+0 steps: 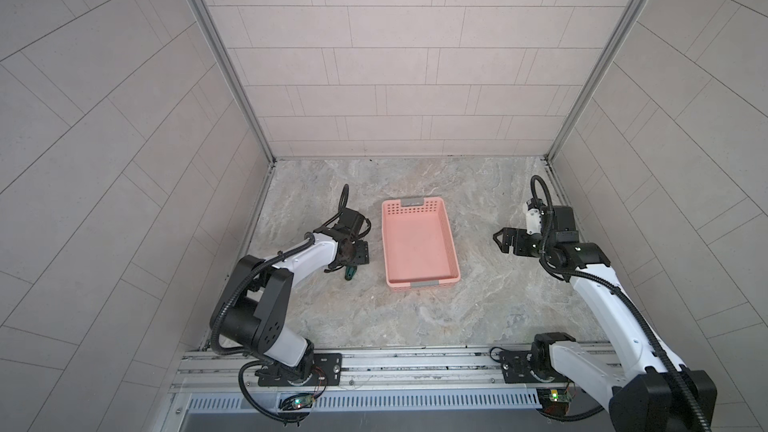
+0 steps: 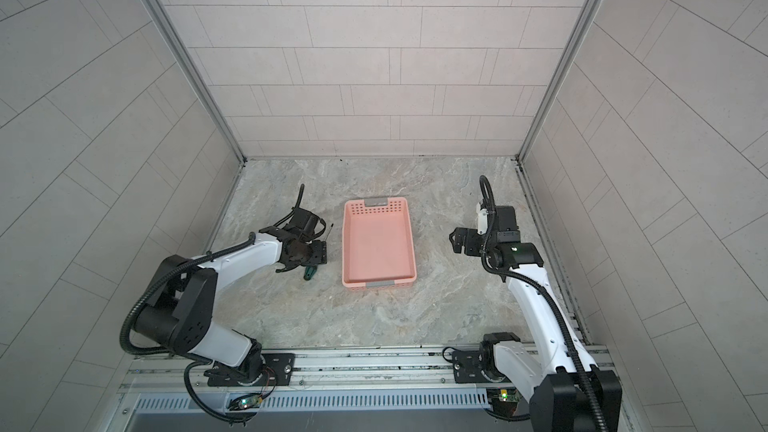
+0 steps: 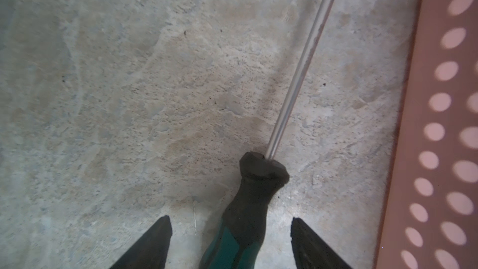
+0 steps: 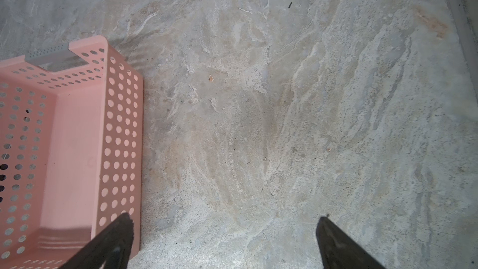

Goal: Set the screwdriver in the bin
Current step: 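Close the left gripper on the green-and-black screwdriver handle, then lift the screwdriver with the left gripper and carry it over the pink basket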

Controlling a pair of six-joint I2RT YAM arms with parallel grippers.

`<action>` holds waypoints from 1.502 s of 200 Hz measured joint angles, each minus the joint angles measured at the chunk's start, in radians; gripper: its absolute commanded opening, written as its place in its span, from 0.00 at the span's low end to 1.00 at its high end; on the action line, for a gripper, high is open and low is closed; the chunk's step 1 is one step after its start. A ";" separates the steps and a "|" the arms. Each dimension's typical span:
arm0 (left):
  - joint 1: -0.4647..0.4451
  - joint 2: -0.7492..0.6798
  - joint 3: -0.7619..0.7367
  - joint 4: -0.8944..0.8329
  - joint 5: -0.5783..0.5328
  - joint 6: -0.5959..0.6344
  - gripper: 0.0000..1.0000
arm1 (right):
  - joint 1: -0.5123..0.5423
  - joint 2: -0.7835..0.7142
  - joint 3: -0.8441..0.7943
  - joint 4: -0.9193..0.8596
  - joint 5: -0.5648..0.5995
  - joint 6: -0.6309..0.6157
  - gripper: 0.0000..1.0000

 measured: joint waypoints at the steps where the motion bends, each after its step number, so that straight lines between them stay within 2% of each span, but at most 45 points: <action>1: 0.000 0.001 0.000 0.000 0.000 0.000 0.76 | 0.000 0.000 0.000 0.000 0.000 0.000 1.00; 58: -0.018 0.058 0.011 0.019 -0.016 0.000 0.63 | 0.000 -0.002 0.000 0.003 0.000 0.000 1.00; 120: -0.018 0.058 0.011 0.031 -0.055 0.010 0.18 | 0.000 -0.048 0.000 0.000 0.002 0.000 1.00; 140: -0.018 0.058 0.013 0.026 -0.072 0.013 0.08 | 0.000 -0.069 0.000 -0.008 0.003 0.001 1.00; 173: -0.018 0.042 0.026 -0.024 -0.090 0.014 0.03 | 0.000 -0.114 0.000 -0.021 0.005 0.007 1.00; 196: -0.024 -0.052 0.061 -0.111 -0.117 0.014 0.00 | 0.000 -0.148 0.000 -0.030 0.005 0.011 1.00; 222: -0.051 -0.186 0.176 -0.203 -0.148 0.035 0.00 | 0.000 -0.174 0.000 -0.053 0.007 0.015 1.00; 238: -0.082 -0.220 0.274 -0.235 -0.153 0.061 0.00 | 0.000 -0.190 0.000 -0.067 0.012 0.021 1.00; 272: -0.189 -0.177 0.449 -0.256 -0.147 0.107 0.00 | 0.000 -0.237 0.000 -0.088 0.012 0.035 1.00; 300: -0.271 -0.056 0.526 -0.245 -0.120 0.154 0.00 | 0.000 -0.257 0.000 -0.111 0.013 0.037 1.00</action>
